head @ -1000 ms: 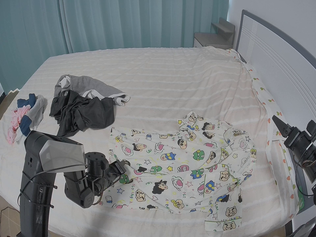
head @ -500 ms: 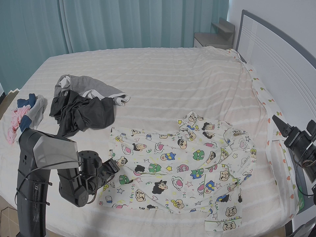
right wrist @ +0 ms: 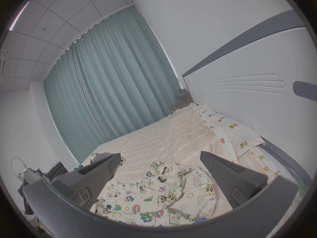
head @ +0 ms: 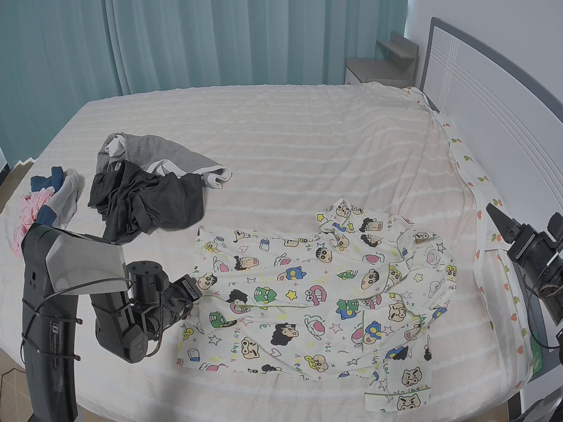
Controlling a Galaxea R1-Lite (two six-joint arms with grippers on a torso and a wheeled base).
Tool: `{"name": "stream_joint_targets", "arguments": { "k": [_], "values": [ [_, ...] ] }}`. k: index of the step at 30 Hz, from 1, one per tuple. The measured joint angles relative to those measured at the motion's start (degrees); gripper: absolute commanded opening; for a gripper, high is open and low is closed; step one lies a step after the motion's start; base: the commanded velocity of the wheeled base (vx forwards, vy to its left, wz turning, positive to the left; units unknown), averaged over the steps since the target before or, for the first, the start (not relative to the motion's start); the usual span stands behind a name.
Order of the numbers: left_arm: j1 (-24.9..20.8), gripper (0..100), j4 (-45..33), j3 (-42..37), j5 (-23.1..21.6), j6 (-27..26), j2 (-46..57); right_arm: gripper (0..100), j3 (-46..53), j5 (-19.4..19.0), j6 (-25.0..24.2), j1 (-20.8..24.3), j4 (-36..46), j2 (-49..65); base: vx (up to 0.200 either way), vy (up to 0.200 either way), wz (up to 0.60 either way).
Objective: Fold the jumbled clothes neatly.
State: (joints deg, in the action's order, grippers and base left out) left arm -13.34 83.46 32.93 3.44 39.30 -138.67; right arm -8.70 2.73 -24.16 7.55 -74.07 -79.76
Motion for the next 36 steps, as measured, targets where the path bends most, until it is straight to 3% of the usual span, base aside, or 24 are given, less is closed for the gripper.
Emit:
{"name": "stream_joint_targets", "arguments": {
  "k": [23, 24, 36],
  "values": [
    [0.88, 0, 3.36, -6.89, -0.22, -0.94, 1.88, 100, -0.05, -0.06, 0.00, 0.00, 0.11, 0.24, 0.000, 0.000, 0.00],
    [0.96, 100, 3.36, -6.89, -0.22, -0.96, 1.84, 100, -0.06, -0.06, 0.00, 0.00, 0.11, 0.30, 0.000, 0.000, 0.00],
    [2.26, 100, 4.32, -5.39, -0.24, -0.85, 1.21, 100, -0.09, -0.09, 0.00, 0.00, 0.11, 0.57, 0.000, 0.000, 0.00]
  ]
}}
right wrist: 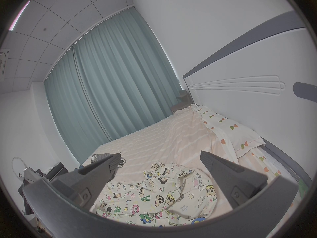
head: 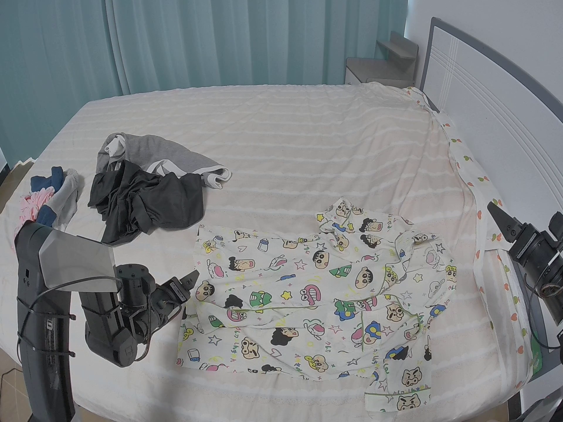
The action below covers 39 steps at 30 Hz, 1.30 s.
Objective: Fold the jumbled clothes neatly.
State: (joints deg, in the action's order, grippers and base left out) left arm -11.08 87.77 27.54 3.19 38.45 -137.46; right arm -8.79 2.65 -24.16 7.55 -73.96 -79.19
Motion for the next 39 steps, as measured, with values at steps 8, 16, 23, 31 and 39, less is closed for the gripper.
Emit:
{"name": "stream_joint_targets", "arguments": {
  "k": [8, 16, 23, 31, 39],
  "values": [
    [0.63, 100, -7.39, 8.57, 0.00, 0.22, 1.00, 100, -0.11, 0.00, 0.00, 0.00, 0.00, 0.22, 0.000, 0.000, 0.00],
    [0.45, 100, -28.82, 22.85, 0.17, 0.69, 2.12, 100, -0.50, -0.05, 0.22, -0.39, 0.04, 1.08, 0.000, 0.000, 0.00],
    [0.09, 100, -43.41, 34.23, 0.00, 5.23, 2.16, 100, -2.82, -5.21, 0.16, -7.90, 0.15, 3.17, 0.000, 0.000, 0.00],
    [-0.51, 100, -48.88, 42.12, -0.09, 8.62, 0.61, 100, -4.19, -29.05, -4.50, -27.75, 0.20, 7.67, 0.000, 0.000, 0.00],
    [-2.69, 100, -52.05, 46.63, 0.28, 10.19, -2.56, 100, -5.13, -37.90, -10.59, -38.77, 0.17, 10.84, 0.000, 0.000, 0.00]
  ]
}}
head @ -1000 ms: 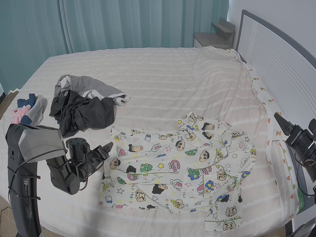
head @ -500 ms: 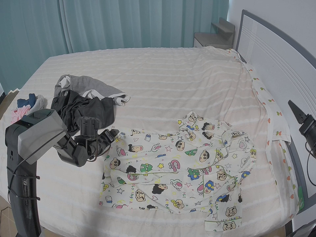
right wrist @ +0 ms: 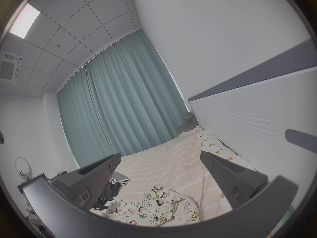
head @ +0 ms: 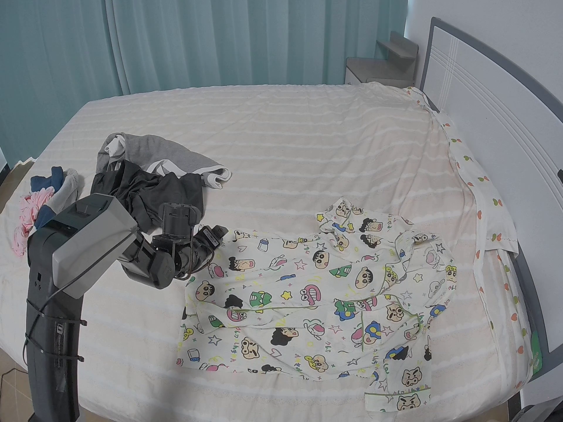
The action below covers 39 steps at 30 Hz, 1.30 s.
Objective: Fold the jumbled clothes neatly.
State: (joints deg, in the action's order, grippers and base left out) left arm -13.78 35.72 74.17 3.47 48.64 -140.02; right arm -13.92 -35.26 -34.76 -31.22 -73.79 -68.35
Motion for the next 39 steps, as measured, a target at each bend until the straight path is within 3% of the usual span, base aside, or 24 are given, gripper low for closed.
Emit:
{"name": "stream_joint_targets", "arguments": {
  "k": [18, 28, 39],
  "values": [
    [0.27, 100, 0.46, 3.94, 2.71, -0.04, -1.85, 100, 0.10, -0.13, 0.05, -1.05, -0.02, 1.35, 0.000, 0.000, 0.00],
    [1.95, 100, 0.49, 5.02, 2.71, 0.00, -0.88, 100, 0.12, -0.16, 0.05, -1.02, 0.05, 1.43, 0.000, 0.000, 0.00],
    [0.83, 100, 0.68, 5.21, 2.68, -0.06, -1.71, 100, 0.10, -0.16, 0.13, -1.05, 0.06, 1.43, 0.000, 0.000, 0.00]
  ]
}}
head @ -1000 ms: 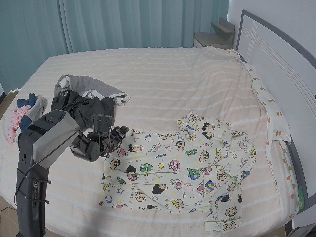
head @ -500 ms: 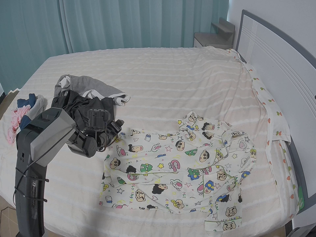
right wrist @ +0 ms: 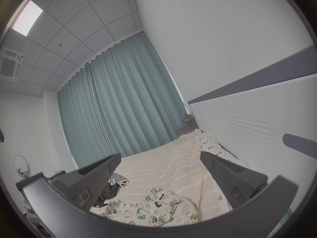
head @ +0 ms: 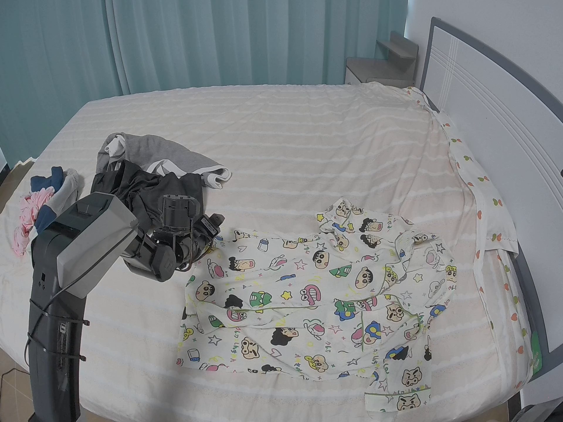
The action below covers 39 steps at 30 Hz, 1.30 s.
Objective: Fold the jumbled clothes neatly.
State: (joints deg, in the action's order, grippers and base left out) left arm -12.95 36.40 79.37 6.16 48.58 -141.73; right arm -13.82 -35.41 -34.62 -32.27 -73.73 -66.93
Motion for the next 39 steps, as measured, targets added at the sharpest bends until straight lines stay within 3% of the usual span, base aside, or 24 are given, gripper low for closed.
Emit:
{"name": "stream_joint_targets", "arguments": {
  "k": [12, 29, 30, 39],
  "values": [
    [-0.26, 100, 0.11, 3.95, 2.90, -0.09, -1.40, 100, 0.21, 0.00, 0.00, 0.11, 0.02, 0.00, 0.000, 0.000, 0.00],
    [-0.78, 100, 0.09, 6.44, 3.06, -0.17, -4.66, 100, 0.21, -0.02, -0.02, 0.18, 0.02, 0.04, 0.000, 0.000, 0.00],
    [-0.80, 0, 0.13, 6.68, 3.21, -0.17, -4.85, 100, 0.21, -0.02, 0.00, 0.18, 0.02, 0.04, 0.000, 0.000, 0.00],
    [-0.89, 0, 0.13, 7.73, 5.23, -0.16, -5.74, 100, 0.27, -0.09, 0.00, 0.27, 0.00, 0.00, 0.000, 0.000, 0.00]
  ]
}}
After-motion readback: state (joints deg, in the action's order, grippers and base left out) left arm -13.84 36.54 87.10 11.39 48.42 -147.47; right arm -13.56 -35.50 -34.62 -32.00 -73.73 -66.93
